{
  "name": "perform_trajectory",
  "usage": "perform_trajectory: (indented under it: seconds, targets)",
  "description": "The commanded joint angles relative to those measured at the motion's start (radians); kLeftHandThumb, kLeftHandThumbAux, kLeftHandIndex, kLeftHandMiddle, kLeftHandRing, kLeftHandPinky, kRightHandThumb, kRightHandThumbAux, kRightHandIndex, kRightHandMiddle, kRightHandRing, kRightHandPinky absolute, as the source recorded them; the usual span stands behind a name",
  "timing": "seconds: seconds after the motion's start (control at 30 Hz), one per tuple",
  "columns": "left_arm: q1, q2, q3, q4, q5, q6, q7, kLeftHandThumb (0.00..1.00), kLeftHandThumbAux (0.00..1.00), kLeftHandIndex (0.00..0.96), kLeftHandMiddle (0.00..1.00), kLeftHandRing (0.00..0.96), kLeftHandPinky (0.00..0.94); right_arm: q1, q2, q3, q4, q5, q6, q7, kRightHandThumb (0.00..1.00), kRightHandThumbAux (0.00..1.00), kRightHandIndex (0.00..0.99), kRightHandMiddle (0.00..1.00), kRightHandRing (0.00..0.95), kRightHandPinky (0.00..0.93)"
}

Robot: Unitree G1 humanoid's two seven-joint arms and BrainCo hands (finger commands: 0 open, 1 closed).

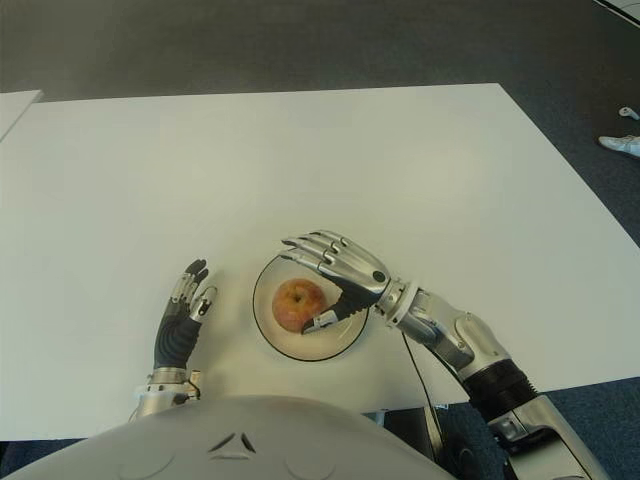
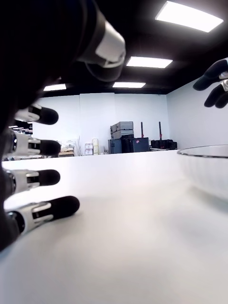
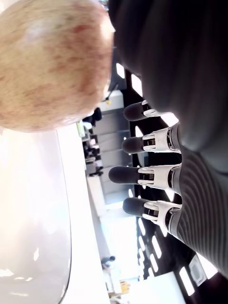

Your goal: Put the apples into the plate.

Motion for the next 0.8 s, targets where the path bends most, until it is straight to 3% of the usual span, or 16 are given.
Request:
perform_trajectory:
  seconds: [0.03, 0.5, 0.63, 0.73, 0.8]
  targets:
    - [-0.002, 0.005, -0.002, 0.027, 0.002, 0.015, 0.001, 0.002, 0.455, 0.009, 0.056, 0.068, 0.094, 0.023, -0.006, -0.028, -0.026, 0.049, 0.008, 0.064, 0.139, 0.135, 0.0, 0.0, 0.0, 0.0]
    - [-0.003, 0.011, 0.0, 0.024, -0.021, 0.035, -0.01, 0.011, 0.458, 0.008, 0.047, 0.06, 0.085, 0.05, 0.051, -0.102, 0.024, 0.243, 0.02, 0.154, 0.121, 0.178, 0.0, 0.0, 0.0, 0.0]
    - [-0.005, 0.012, 0.0, 0.028, -0.023, 0.03, -0.008, 0.008, 0.459, 0.012, 0.049, 0.06, 0.083, 0.016, 0.075, -0.148, 0.165, 0.443, -0.007, 0.205, 0.137, 0.237, 0.0, 0.0, 0.0, 0.036]
    - [-0.003, 0.014, 0.001, 0.03, -0.023, 0.02, -0.007, 0.009, 0.461, 0.016, 0.051, 0.061, 0.083, -0.008, 0.098, -0.177, 0.3, 0.549, -0.027, 0.242, 0.182, 0.296, 0.003, 0.0, 0.0, 0.062]
    - [-0.002, 0.015, 0.002, 0.028, -0.023, 0.02, -0.006, 0.012, 0.46, 0.017, 0.052, 0.062, 0.084, -0.007, 0.126, -0.199, 0.329, 0.62, -0.009, 0.267, 0.208, 0.325, 0.016, 0.004, 0.006, 0.082]
